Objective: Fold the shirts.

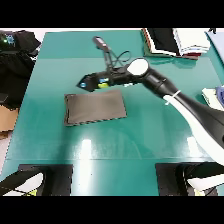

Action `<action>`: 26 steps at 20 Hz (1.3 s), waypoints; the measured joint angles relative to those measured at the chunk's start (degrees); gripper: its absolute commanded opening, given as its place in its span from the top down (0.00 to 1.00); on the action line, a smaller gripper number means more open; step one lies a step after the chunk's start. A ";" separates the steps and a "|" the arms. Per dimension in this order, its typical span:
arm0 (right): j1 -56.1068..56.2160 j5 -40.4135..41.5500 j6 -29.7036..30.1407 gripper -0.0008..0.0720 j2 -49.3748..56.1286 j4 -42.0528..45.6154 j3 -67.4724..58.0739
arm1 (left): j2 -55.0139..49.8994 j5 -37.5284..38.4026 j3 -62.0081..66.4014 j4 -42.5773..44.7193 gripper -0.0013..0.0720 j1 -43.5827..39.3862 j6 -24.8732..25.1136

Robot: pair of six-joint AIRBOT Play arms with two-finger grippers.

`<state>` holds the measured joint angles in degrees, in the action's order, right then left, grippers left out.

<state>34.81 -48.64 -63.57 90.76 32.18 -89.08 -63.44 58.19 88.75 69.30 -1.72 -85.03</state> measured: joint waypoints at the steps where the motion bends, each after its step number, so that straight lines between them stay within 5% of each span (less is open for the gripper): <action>1: -2.40 -0.92 -1.01 0.62 -1.40 2.25 2.62 | 0.20 0.09 -0.20 0.07 0.95 -0.76 0.02; 2: -5.31 -2.03 -2.45 0.53 -2.84 4.79 5.70 | 0.28 0.15 -0.39 0.20 0.95 -1.64 0.07; 3: -8.22 -2.99 -3.72 0.28 -3.98 7.06 8.63 | 0.28 0.28 -0.57 0.33 0.95 -2.56 0.26; 4: -11.54 -4.35 -4.70 0.16 -4.81 8.96 11.69 | 0.26 0.31 -0.68 0.31 0.95 -3.37 0.46; 10: -23.91 -7.78 -6.73 0.18 -1.51 6.86 23.30 | -1.90 0.13 -0.94 -0.90 0.95 -6.19 1.27; 15: -20.37 -8.50 -5.84 0.19 6.80 1.27 20.55 | -3.78 -0.22 -0.96 -2.21 0.95 -6.64 1.42; 18: -15.13 -8.57 -5.57 0.65 12.61 -0.33 14.67 | -4.11 -0.28 -0.96 -2.73 0.95 -6.75 1.51; 19: -13.46 -8.22 -5.33 0.92 14.23 -0.50 12.61 | -4.15 -0.26 -0.96 -3.04 0.95 -6.75 1.51; 26: -10.84 -8.31 -2.71 0.96 16.83 0.66 -0.22 | -4.33 -0.39 -0.96 -4.35 0.95 -11.67 1.51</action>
<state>23.97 -56.95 -66.28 107.59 32.84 -89.30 -67.77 57.80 87.79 64.95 -13.39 -83.53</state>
